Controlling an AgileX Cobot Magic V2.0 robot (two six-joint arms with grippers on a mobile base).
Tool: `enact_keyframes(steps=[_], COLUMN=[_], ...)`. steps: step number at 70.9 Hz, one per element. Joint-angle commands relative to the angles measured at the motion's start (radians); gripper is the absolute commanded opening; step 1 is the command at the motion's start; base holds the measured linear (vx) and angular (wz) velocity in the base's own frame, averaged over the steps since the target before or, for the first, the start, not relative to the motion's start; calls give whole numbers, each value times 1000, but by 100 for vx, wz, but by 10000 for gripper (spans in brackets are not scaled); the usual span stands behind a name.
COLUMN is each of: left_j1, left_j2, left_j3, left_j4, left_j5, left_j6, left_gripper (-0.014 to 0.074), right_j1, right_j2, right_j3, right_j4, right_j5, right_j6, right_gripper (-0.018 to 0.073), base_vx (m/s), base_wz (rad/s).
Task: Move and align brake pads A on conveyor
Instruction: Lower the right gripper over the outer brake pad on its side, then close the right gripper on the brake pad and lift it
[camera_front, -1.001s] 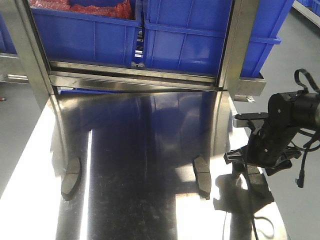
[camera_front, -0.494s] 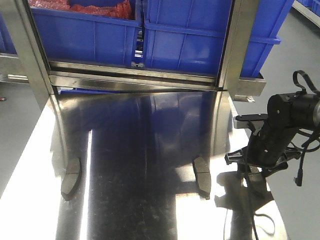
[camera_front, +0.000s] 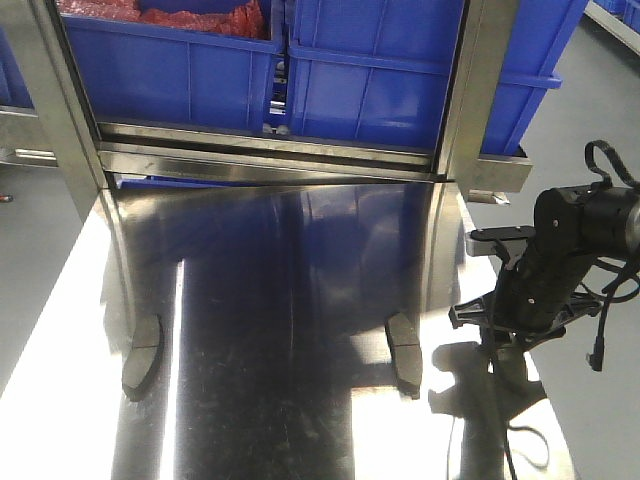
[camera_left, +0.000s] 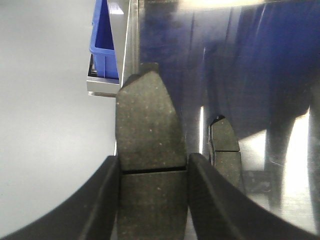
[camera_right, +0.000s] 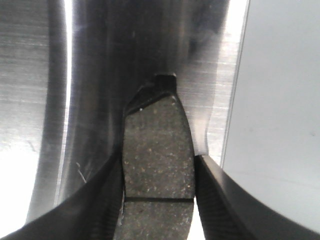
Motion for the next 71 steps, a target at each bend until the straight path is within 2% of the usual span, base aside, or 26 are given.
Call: enact_keyframes(steps=[1,13,71], left_j1=[-6,-6,-6], left_j2=[-14,-14,-14], left_j3=[-30,-30,-30], left_j4=[5,5,5], left_j5=[-75,-75,-75], left_j6=[-1,-1,-1], left_gripper=[118,118,118], right_j1=[-1,-1,-1], right_j2=[-60,-90,-100], right_j3=[-16,-16,-16], right_j4=[8,8,23], right_j5=[7,6,8], right_j6=[-4,-4,-4], right_gripper=[112,86,86], base_vx=[0,0,0], base_wz=[0,0,0])
